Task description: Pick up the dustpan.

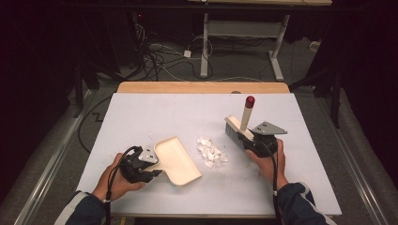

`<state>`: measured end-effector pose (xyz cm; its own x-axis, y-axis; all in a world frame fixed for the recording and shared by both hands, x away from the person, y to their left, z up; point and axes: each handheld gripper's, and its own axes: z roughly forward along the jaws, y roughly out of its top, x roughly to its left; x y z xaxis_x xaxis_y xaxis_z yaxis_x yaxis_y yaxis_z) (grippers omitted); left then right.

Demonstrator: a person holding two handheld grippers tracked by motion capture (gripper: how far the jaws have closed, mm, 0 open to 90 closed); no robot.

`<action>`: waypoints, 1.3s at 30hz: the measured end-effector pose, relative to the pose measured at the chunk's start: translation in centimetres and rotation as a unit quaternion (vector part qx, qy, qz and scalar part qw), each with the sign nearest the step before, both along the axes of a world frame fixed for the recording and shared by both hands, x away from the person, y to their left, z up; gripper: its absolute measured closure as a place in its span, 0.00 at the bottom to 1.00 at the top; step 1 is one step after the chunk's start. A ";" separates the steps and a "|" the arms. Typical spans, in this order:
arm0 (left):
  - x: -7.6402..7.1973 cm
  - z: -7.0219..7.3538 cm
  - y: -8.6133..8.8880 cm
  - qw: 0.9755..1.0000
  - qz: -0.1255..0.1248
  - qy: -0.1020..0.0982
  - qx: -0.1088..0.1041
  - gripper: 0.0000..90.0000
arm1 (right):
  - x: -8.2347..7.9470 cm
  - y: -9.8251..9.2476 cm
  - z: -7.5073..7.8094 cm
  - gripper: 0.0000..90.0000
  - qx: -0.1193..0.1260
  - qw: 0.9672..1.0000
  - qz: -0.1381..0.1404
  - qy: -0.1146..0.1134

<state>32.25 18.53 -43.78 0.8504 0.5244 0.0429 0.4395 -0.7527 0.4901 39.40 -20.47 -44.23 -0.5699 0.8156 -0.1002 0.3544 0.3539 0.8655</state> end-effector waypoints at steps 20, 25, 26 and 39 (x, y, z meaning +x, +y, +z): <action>0.1 -0.7 -1.7 1.000 -0.005 0.025 0.002 0.71 | -1.2 6.0 -1.1 0.75 -0.012 0.999 0.039 -0.010; 0.1 -0.7 -2.1 1.000 -0.003 0.028 0.003 0.71 | -1.9 7.0 -1.2 0.75 0.000 0.999 0.052 -0.004; 0.1 -0.7 -2.3 1.000 -0.003 0.028 0.004 0.71 | -2.0 7.1 -1.2 0.75 0.003 0.999 0.054 -0.004; 0.1 -0.8 -3.7 0.999 0.004 0.038 0.008 0.71 | -4.4 10.2 -1.4 0.75 0.009 0.995 0.097 -0.003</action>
<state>32.36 14.79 -44.59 0.8475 0.5306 -0.0121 0.4803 -0.7571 0.4428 35.00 -10.24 -45.58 -0.7169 0.6912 -0.0907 0.2755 0.4005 0.8739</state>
